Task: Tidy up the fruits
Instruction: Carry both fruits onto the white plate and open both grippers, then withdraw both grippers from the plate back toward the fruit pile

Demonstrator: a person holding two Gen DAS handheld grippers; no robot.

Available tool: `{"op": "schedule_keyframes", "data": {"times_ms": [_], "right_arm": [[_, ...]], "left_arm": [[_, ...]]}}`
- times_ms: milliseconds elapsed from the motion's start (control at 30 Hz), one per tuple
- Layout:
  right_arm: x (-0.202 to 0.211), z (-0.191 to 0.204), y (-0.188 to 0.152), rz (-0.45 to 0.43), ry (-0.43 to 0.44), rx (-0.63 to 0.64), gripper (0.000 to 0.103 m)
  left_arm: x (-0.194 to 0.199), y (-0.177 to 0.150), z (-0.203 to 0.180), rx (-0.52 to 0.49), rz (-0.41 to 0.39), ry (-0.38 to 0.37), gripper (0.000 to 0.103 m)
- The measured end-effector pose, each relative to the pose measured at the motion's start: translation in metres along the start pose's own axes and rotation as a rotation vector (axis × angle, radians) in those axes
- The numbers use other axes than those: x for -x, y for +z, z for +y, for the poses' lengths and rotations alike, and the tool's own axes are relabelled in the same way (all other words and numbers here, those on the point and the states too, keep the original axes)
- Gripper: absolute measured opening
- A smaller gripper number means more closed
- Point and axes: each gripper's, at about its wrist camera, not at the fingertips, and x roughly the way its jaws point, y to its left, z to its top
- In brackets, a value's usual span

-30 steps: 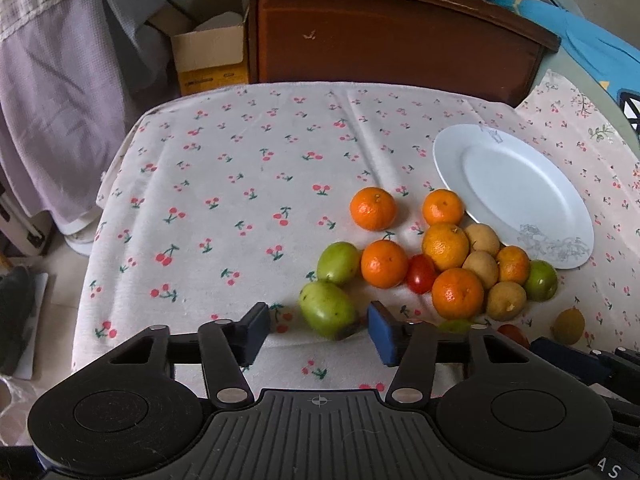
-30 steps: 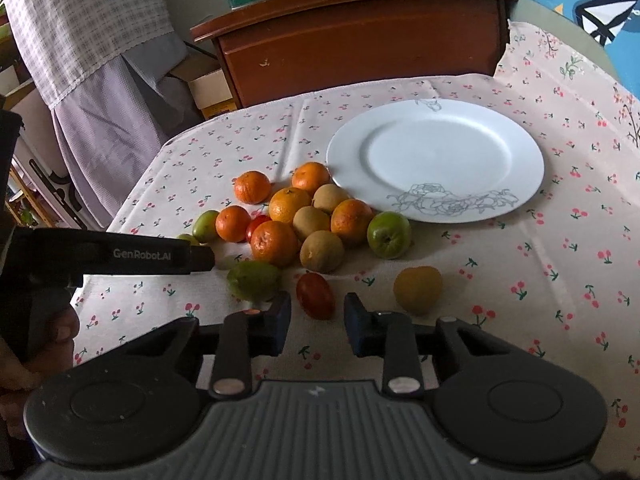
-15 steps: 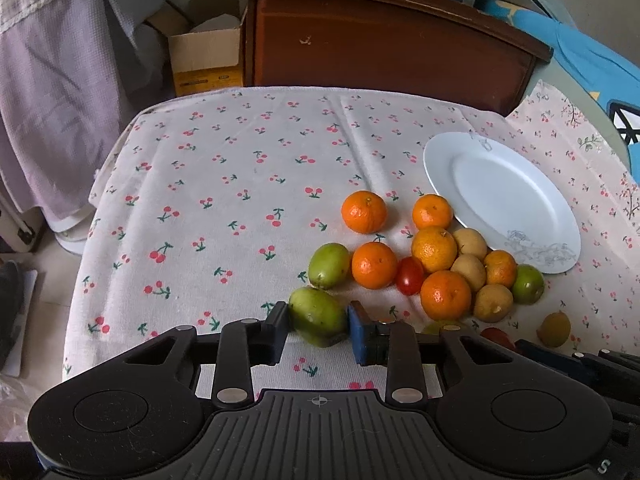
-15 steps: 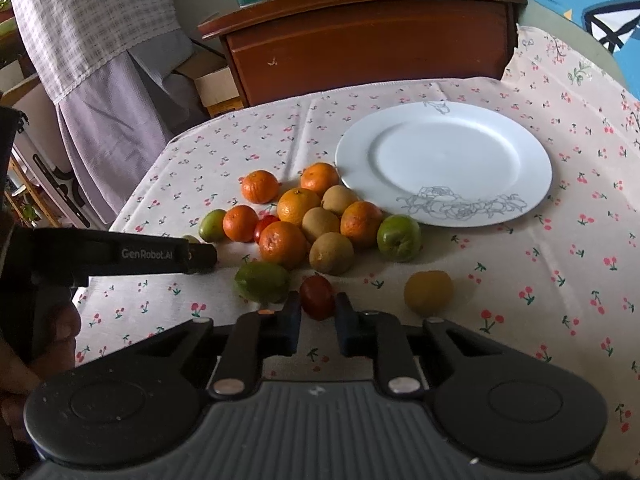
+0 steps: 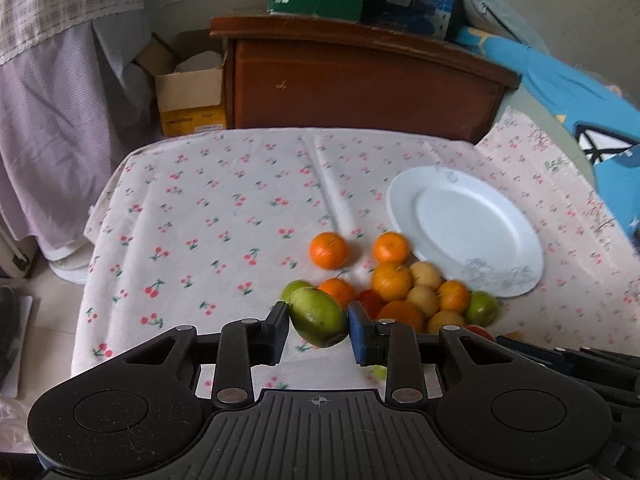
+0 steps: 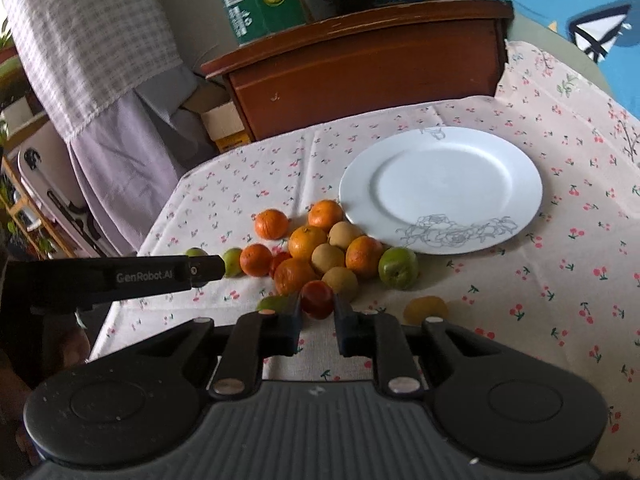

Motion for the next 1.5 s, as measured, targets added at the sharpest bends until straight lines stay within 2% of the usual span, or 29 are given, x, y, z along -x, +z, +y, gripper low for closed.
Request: {"op": "schedule_keyframes", "data": {"times_ms": [200, 367, 700, 1067, 1133, 1300, 1400, 1500], "right_arm": [[0.016, -0.004, 0.02, -0.051, -0.024, -0.001, 0.017], [0.023, -0.022, 0.045, -0.078, -0.038, -0.032, 0.017], [-0.007, -0.067, 0.068, 0.002, -0.077, -0.159, 0.017], [-0.041, -0.092, 0.075, 0.064, -0.094, -0.265, 0.017], [-0.045, -0.093, 0.076, 0.07, -0.093, -0.272, 0.021], [-0.044, -0.101, 0.084, 0.061, -0.093, -0.307, 0.021], [-0.038, -0.114, 0.092, 0.02, -0.15, -0.341, 0.022], [-0.032, -0.123, 0.097, -0.013, -0.279, -0.341, 0.024]], "left_arm": [[0.005, 0.019, -0.012, -0.003, -0.011, -0.065, 0.029], [-0.001, 0.034, -0.029, -0.075, -0.012, -0.102, 0.029], [-0.044, 0.056, -0.051, -0.093, 0.027, -0.21, 0.029], [-0.084, 0.06, -0.069, -0.154, 0.066, -0.236, 0.029], [-0.089, 0.059, -0.072, -0.167, 0.069, -0.232, 0.03], [-0.094, 0.061, -0.071, -0.143, 0.078, -0.227, 0.032], [-0.095, 0.062, -0.064, -0.121, 0.071, -0.206, 0.038], [-0.097, 0.062, -0.057, -0.099, 0.077, -0.18, 0.039]]}}
